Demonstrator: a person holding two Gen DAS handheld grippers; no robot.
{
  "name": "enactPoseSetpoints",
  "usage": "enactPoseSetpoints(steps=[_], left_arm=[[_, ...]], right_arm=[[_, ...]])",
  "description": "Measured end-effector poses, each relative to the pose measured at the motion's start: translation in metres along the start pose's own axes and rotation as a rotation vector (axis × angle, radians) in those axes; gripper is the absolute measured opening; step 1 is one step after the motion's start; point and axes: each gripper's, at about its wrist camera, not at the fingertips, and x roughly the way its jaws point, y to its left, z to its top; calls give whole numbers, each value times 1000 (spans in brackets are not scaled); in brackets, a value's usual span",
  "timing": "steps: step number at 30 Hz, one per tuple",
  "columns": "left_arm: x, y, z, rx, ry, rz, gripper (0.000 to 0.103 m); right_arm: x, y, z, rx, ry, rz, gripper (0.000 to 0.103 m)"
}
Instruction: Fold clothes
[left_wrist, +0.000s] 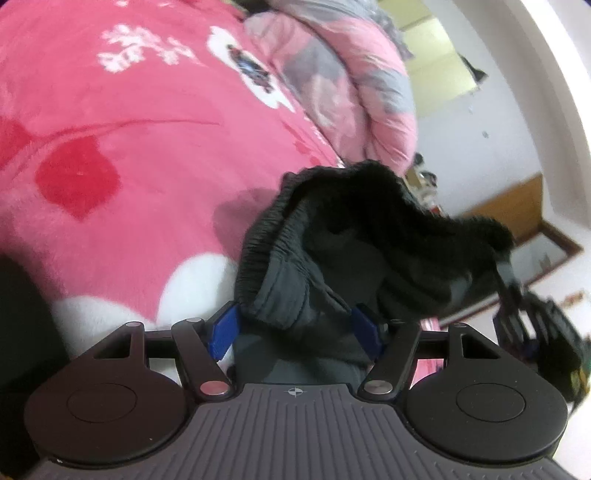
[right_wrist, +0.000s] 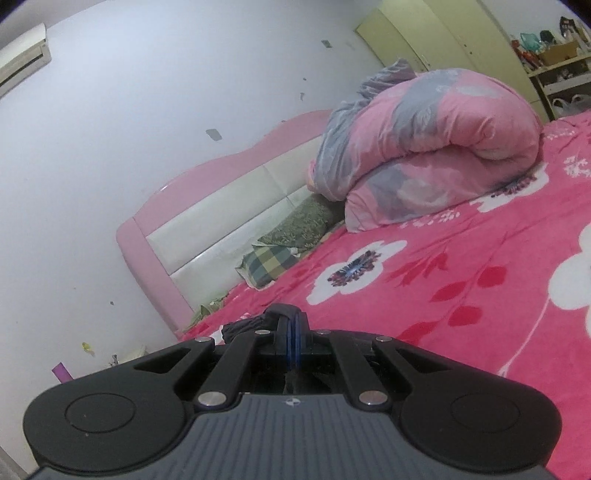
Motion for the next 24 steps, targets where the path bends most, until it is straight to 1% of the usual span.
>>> enactPoseSetpoints(steps=[2, 3, 4, 5, 6, 7, 9, 11, 12, 13, 15, 17, 20, 22, 24], left_arm=[[3, -2, 2, -3, -26, 9, 65], [4, -3, 3, -1, -39, 15, 62], [6, -4, 4, 0, -52, 26, 57], [8, -5, 5, 1, -65, 38, 53], [11, -6, 7, 2, -72, 53, 47], [14, -7, 10, 2, -74, 63, 43], [20, -8, 14, 5, -74, 75, 40], [25, -10, 17, 11, -67, 79, 40], [27, -10, 19, 14, -64, 81, 40], [29, -10, 20, 18, -59, 83, 41], [30, -8, 21, 24, -51, 84, 42], [34, -8, 23, 27, -51, 82, 43], [37, -11, 23, 52, -59, 93, 42], [37, -14, 22, 76, -66, 104, 41], [38, -16, 21, 104, -72, 115, 41]], right_arm=[[3, 0, -1, -6, 2, -15, 1], [5, -1, -1, -10, 2, -22, 1], [6, -1, -1, -16, 4, -36, 1], [8, -1, -1, -22, 5, -50, 1], [12, -2, -2, -33, 15, -77, 1], [15, -4, -3, -45, 27, -106, 2], [23, -7, -5, -68, 50, -164, 3], [30, -7, -9, -121, 99, -212, 6], [32, -6, -12, -145, 113, -219, 14], [33, -4, -16, -169, 125, -223, 30], [30, -2, -22, -195, 118, -201, 54], [30, 0, -25, -230, 116, -186, 57], [38, 5, -28, -311, 142, -181, 63], [44, 14, -31, -405, 195, -145, 71], [47, 27, -36, -524, 241, -111, 75]])
